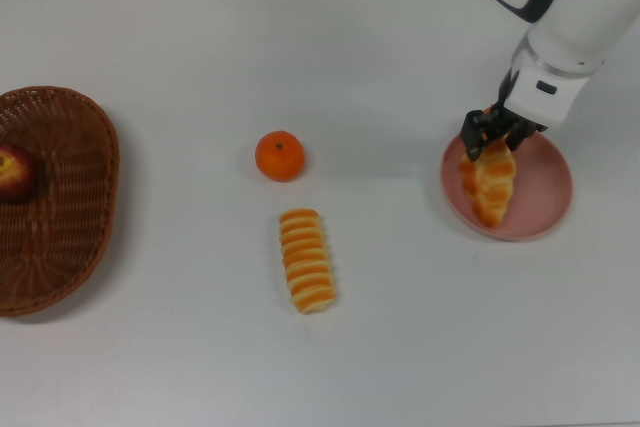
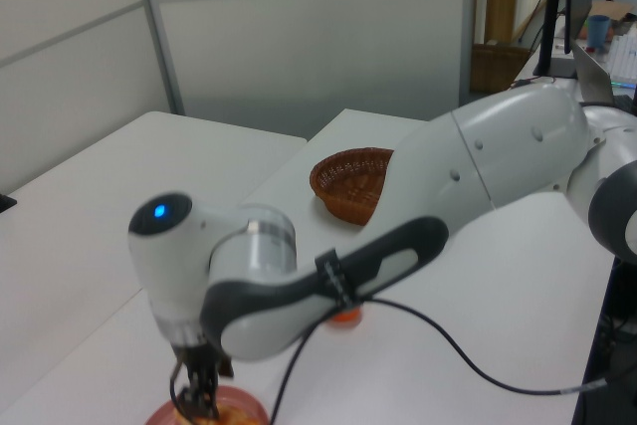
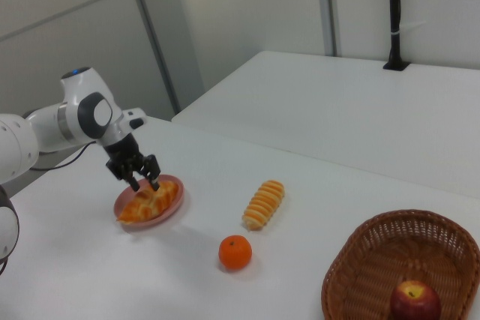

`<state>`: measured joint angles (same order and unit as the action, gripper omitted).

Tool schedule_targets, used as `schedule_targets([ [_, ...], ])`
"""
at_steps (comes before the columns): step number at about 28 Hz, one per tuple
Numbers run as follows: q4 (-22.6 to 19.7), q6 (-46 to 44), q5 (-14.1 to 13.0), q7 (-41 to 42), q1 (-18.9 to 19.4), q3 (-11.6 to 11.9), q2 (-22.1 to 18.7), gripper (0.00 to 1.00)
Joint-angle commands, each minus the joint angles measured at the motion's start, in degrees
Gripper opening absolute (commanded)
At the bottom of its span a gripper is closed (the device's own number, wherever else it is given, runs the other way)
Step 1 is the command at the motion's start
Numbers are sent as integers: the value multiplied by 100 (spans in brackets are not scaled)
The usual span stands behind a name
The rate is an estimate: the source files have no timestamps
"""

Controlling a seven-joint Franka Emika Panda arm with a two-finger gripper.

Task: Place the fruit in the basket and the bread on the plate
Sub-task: 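Move to the tangerine and grasp it with the gripper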

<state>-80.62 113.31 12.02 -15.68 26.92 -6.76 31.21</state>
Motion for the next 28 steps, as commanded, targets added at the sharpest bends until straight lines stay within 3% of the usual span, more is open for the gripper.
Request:
schedule_targets([
  [1,-32,-160,11,-102,-344,26,-352,100],
  [9,-102,-792,125,223,-1135,61,-379,100],
  [12,-287,-925,449,469,-1197,289,-326,100],
  [17,-410,-916,573,741,-1233,606,-107,100],
  [28,-893,-925,1074,1172,-1355,650,52,100],
])
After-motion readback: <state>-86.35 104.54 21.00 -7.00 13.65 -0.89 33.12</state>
